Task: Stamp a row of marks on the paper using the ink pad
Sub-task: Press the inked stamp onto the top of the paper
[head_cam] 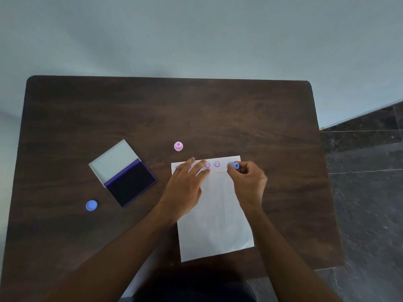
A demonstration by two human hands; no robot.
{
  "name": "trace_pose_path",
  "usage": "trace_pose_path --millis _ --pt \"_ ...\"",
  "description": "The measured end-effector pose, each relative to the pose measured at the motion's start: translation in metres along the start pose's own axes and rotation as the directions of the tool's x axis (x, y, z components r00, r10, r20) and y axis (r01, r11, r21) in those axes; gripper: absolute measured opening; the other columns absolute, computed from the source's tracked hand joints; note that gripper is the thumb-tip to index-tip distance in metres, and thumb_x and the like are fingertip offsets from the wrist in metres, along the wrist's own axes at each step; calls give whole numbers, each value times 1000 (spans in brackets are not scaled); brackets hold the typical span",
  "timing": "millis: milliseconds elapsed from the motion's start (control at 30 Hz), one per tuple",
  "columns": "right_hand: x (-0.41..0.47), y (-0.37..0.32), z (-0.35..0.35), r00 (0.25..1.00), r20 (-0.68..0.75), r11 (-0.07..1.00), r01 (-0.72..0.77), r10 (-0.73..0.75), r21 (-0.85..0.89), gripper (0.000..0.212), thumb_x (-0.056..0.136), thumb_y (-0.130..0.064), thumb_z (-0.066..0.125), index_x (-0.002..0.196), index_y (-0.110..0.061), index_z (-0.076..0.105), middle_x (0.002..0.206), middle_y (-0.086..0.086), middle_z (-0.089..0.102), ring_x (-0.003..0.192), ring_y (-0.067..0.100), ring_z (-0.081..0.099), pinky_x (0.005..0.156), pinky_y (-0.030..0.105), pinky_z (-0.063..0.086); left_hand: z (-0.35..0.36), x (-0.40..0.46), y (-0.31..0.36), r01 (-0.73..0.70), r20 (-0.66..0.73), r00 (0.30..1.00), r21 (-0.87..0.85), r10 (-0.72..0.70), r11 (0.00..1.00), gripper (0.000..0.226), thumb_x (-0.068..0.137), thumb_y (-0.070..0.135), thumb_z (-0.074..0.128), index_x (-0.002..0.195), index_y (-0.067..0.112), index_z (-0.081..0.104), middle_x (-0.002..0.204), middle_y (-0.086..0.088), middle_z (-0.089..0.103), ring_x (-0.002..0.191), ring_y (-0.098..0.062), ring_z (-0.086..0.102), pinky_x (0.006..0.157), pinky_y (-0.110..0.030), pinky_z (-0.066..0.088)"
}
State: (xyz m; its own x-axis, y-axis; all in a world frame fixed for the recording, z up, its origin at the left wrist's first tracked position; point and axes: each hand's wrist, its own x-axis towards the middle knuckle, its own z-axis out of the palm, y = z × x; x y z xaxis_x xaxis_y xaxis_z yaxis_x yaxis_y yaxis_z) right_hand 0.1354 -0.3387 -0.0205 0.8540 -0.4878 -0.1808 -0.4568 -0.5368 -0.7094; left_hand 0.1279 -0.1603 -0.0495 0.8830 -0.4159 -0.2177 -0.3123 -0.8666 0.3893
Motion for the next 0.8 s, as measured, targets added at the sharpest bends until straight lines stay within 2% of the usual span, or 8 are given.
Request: trace_pose_path --millis 100,300,400,500,600,667,700,800 --pt "-4 -2 2 1000 5 1000 -1 1 -4 25 81 -28 75 65 -13 61 62 -7 66 56 19 61 45 26 49 -2 1 1 -20 -22 1000 28 20 999 52 83 21 68 132 24 52 146 0 46 135 -25 39 107 -43 38" --pt "-16 -10 9 997 81 997 -16 10 80 13 84 -31 73 81 -19 72 75 -12 72 66 7 66 54 19 56 -14 0 9 -30 -115 993 -26 27 999 48 80 22 74 126 19 59 139 -5 55 127 -24 50 104 -46 40" --pt "-21 -20 12 993 118 991 -9 -6 131 17 84 -36 72 90 -20 76 80 -10 74 72 10 68 62 20 57 -26 -7 7 44 -211 975 -92 -62 995 44 78 21 78 119 17 64 123 -5 66 112 -24 61 95 -45 47" --pt "-27 -31 17 982 182 980 17 -54 197 18 86 -35 70 94 -21 77 84 -12 74 73 11 68 59 17 55 -30 -29 -3 127 -305 935 -195 -183 972 41 73 28 82 110 14 70 106 -5 73 92 -22 69 83 -31 49" --pt "-36 -42 28 958 283 971 -19 -51 238 20 85 -32 71 99 -19 76 88 -8 74 69 14 69 58 14 53 -40 -42 -11 440 -110 859 -338 -499 832 40 82 30 74 117 16 64 114 -4 69 98 -18 64 84 -24 42" --pt "-41 -50 34 935 355 959 -104 4 262 23 81 -33 74 100 -19 75 85 -7 75 67 13 71 64 21 57 -41 -56 -21 708 106 674 -376 -731 598 46 85 31 70 125 18 54 127 -5 59 114 -20 55 99 -30 40" --pt "-46 -55 39 917 399 949 -138 13 285 23 80 -32 75 99 -19 75 83 -8 76 66 13 72 65 22 58 -39 -70 -28 696 117 671 -440 -732 568 43 88 33 66 127 20 52 128 -3 57 117 -19 52 102 -28 39" --pt "-56 -67 47 875 485 910 -200 -2 364 19 79 -25 78 97 -20 73 81 -8 77 67 16 73 60 18 56 -47 -112 -33 477 -144 695 -641 -705 601 29 93 35 57 120 25 61 118 7 63 109 -9 57 91 -15 44"
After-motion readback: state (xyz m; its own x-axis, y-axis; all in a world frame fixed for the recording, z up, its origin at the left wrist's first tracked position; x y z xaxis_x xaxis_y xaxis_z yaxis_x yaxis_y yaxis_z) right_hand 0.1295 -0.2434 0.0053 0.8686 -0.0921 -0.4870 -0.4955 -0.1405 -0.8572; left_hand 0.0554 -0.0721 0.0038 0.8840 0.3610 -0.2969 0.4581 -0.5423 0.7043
